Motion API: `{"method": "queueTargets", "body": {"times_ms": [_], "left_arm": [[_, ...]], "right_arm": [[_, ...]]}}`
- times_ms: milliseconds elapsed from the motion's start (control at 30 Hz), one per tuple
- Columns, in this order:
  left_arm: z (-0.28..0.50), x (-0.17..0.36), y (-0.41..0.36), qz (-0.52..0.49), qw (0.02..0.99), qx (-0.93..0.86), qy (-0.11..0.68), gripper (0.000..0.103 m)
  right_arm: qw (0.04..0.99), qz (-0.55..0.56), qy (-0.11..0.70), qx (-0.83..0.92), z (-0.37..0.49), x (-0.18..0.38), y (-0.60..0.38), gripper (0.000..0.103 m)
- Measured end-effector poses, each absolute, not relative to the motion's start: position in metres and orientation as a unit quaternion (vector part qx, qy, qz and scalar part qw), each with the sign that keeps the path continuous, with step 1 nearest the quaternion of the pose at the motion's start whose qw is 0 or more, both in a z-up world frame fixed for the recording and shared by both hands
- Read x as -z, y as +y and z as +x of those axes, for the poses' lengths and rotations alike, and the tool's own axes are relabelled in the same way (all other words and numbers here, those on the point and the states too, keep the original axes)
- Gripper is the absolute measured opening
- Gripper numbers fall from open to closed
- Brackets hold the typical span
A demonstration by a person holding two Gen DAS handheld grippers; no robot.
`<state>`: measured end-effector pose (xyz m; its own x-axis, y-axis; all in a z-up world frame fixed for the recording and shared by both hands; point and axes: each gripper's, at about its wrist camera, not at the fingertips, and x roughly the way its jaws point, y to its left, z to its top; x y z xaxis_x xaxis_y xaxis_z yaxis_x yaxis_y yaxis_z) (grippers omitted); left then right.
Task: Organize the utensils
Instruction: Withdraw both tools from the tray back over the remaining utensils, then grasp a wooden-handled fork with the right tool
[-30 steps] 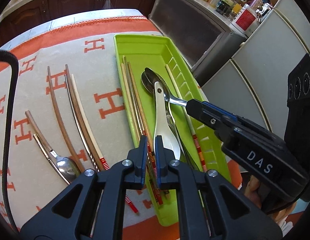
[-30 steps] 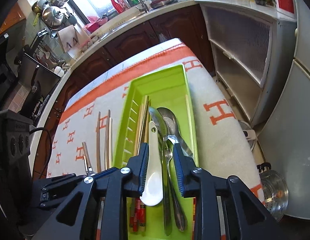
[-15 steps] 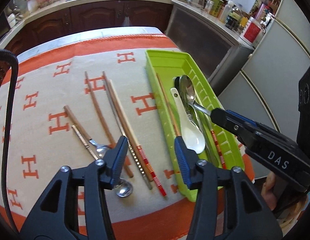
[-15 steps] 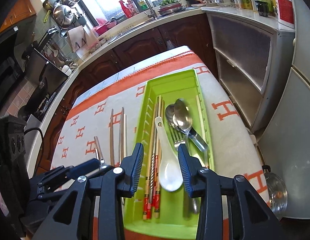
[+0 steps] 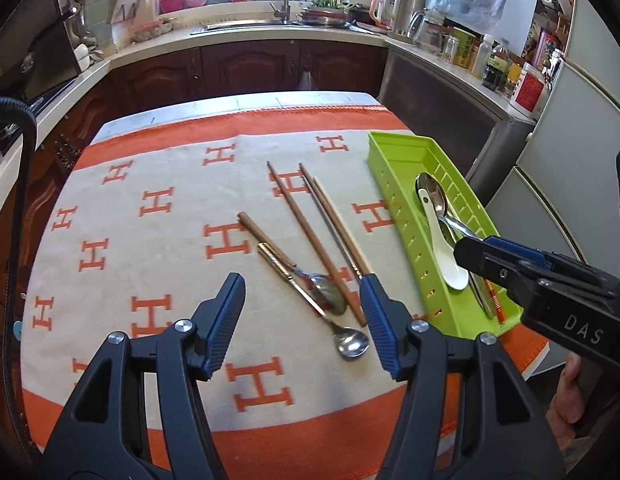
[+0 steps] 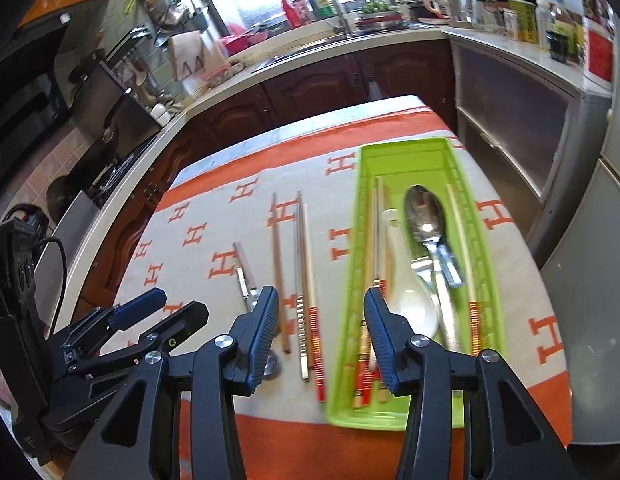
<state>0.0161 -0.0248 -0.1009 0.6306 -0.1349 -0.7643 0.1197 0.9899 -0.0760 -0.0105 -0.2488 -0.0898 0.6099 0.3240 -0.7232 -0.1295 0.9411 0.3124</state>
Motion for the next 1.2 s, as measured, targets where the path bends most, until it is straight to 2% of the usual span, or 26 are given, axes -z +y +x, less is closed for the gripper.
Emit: {"method": "queueTargets", "body": {"times_ms": [67, 200, 567, 633, 700, 767, 1167, 1200], "left_arm": [[0.012, 0.101, -0.012, -0.019, 0.906, 0.071, 0.416, 0.057], [0.008, 0.107, 0.01, -0.031, 0.906, 0.063, 0.418, 0.06], [0.036, 0.149, 0.053, -0.067, 0.878, 0.061, 0.471, 0.06], [0.042, 0.156, 0.057, -0.073, 0.873, 0.063, 0.478, 0.06], [0.046, 0.161, 0.059, -0.074, 0.87, 0.063, 0.483, 0.06], [0.051, 0.166, 0.061, -0.077, 0.867, 0.063, 0.488, 0.06], [0.062, 0.183, 0.074, -0.098, 0.857, 0.062, 0.503, 0.06], [0.061, 0.183, 0.074, -0.098, 0.857, 0.061, 0.503, 0.06]], "right_arm": [[0.889, 0.107, 0.424, -0.133, -0.011, 0.088, -0.236, 0.046], [0.891, 0.085, 0.423, -0.139, -0.014, 0.089, -0.208, 0.058], [0.875, -0.002, 0.454, -0.169, 0.038, 0.131, -0.138, 0.059], [0.871, -0.016, 0.46, -0.173, 0.052, 0.14, -0.13, 0.055], [0.864, -0.032, 0.47, -0.176, 0.066, 0.149, -0.125, 0.037], [0.853, -0.048, 0.488, -0.18, 0.078, 0.16, -0.12, 0.032], [0.822, -0.14, 0.505, -0.223, 0.089, 0.176, -0.098, 0.032], [0.82, -0.147, 0.506, -0.223, 0.087, 0.178, -0.096, 0.029]]}}
